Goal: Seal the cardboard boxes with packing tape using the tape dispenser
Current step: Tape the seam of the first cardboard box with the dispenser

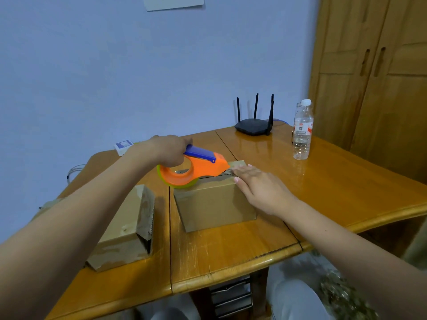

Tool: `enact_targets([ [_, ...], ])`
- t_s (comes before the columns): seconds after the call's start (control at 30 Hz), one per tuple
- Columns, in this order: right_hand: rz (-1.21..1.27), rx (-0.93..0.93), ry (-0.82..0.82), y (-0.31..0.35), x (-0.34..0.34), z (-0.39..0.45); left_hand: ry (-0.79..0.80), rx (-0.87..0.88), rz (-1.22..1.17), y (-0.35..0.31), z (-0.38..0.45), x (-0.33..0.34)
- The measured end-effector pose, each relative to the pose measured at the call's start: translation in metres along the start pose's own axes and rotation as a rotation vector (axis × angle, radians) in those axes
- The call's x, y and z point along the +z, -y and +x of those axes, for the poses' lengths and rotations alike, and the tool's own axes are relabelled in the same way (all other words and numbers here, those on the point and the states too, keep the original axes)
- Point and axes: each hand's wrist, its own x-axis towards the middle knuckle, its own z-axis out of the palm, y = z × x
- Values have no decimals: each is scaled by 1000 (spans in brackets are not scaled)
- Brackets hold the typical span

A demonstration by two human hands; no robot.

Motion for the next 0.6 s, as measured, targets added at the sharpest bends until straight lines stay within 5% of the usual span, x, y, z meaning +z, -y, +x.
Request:
enact_targets([
  [0.6, 8, -6, 12, 9, -7, -4, -29, -65, -69, 41, -27, 25],
])
